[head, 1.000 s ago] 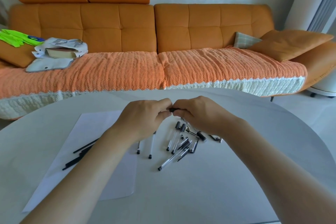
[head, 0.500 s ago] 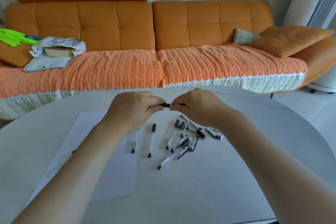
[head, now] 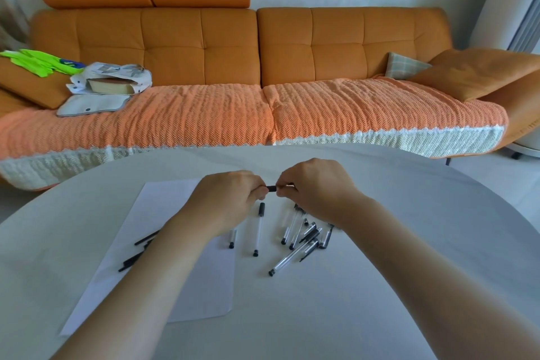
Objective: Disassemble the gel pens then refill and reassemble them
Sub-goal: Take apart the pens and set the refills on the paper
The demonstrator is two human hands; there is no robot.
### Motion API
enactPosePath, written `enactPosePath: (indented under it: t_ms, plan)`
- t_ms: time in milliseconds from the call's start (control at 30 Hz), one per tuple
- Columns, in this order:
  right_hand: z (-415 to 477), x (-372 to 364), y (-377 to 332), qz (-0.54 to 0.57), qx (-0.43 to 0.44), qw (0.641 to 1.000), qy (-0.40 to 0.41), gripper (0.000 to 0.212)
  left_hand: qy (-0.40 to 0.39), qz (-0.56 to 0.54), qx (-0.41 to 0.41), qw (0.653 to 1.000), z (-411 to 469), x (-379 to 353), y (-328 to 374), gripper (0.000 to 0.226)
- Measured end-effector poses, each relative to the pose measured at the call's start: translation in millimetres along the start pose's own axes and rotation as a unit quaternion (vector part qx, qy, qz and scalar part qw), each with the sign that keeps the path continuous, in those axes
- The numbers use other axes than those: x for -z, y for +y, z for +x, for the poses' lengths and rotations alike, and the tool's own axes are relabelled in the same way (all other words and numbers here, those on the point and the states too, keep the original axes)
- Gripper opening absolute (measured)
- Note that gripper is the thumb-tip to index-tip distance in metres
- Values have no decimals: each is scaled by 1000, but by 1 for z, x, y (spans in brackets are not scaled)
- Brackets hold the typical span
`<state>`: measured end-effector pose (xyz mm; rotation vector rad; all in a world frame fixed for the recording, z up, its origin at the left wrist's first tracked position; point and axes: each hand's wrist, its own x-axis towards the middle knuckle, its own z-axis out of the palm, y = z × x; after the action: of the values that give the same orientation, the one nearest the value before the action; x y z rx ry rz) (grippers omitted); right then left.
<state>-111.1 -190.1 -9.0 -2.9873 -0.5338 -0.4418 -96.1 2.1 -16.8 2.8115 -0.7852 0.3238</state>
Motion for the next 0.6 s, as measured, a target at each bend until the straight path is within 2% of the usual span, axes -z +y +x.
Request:
enactPosePath:
  t_ms: [100,267,467,600]
  plan:
    - [-1,-4,1,-4,-17,999,44,13,-19,-26,13,999,0,-4,5,26]
    - [-4,-7,2,-2,-23,996,82,17,-22,-45,2,999,0,-4,11,8]
    - [-8,-14,4,2,12,996,91,18,-61,-50,23,997,3,-13,11,33]
    - [-9,-14,9,4,13,994,105,18,-46,-72,2,996,1,-15,17,18]
